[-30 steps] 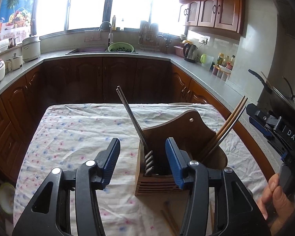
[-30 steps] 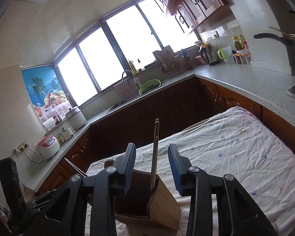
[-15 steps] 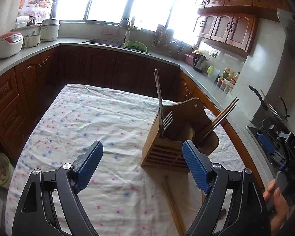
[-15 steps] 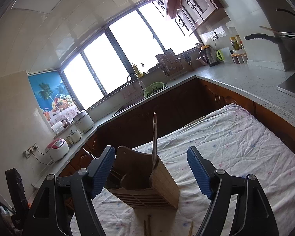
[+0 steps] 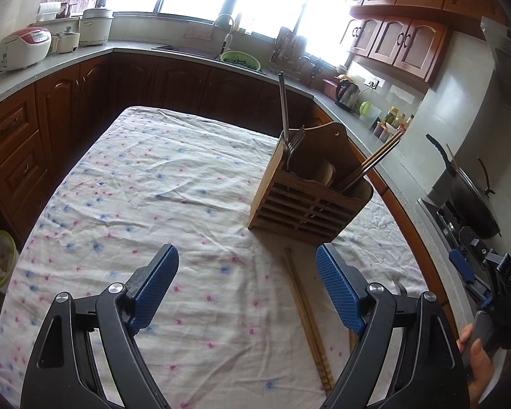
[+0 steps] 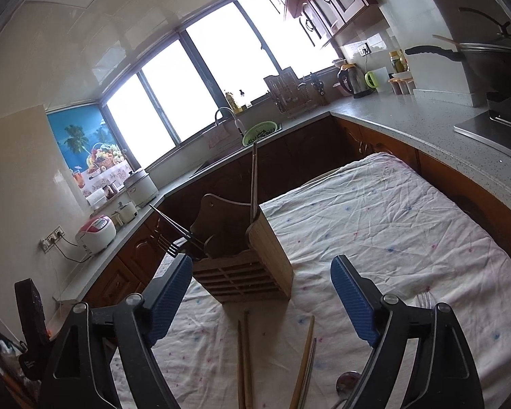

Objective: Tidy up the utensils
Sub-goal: 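Withdraw both grippers from the caddy over the wooden chopsticks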

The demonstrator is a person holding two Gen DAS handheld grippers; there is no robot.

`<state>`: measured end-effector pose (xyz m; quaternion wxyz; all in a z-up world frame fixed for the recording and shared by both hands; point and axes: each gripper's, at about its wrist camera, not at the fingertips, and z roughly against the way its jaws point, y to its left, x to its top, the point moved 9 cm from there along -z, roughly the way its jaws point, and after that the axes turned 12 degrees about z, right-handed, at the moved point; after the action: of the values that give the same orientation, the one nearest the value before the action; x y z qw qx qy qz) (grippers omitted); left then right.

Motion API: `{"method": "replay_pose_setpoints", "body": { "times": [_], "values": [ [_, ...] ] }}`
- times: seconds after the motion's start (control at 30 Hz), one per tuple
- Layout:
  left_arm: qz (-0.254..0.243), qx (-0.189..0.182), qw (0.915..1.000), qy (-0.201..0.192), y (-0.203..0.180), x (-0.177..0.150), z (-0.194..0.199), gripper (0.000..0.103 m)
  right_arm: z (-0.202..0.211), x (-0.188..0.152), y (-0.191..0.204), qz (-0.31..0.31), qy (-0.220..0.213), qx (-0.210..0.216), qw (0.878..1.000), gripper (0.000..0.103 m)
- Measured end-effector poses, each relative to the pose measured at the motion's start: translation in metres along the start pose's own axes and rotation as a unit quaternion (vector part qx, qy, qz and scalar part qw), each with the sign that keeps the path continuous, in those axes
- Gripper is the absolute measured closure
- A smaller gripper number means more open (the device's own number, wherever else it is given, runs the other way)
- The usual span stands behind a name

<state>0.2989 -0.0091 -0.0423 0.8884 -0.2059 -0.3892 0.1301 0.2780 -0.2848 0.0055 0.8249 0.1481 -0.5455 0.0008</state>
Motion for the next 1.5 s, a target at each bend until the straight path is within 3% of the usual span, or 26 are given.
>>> {"method": "replay_pose_setpoints", "body": {
  "times": [0.13,0.63,0.93,1.4,1.5],
  "values": [
    [0.002,-0.004,1.0000,0.003,0.002,-0.010,0.007,0.014,0.012,-0.016,0.001,0.010,0.008,-0.004,1.000,0.006],
    [-0.004,0.000,0.9997,0.024,0.006,-0.047,0.011,0.012,0.032,-0.065,0.007,0.037,0.039,-0.008,0.999,0.006],
    [-0.012,0.001,0.9995,0.031,0.002,-0.053,0.007,0.012,0.031,-0.074,0.001,0.035,0.050,-0.013,0.998,0.006],
    [-0.030,0.009,0.9981,0.053,-0.009,-0.049,-0.025,0.012,-0.002,-0.082,-0.010,0.032,0.097,-0.014,0.995,0.006],
    [-0.039,0.007,0.9973,0.063,-0.015,-0.048,-0.038,0.012,-0.014,-0.084,-0.016,0.027,0.110,-0.016,0.993,0.011]
  ]
}}
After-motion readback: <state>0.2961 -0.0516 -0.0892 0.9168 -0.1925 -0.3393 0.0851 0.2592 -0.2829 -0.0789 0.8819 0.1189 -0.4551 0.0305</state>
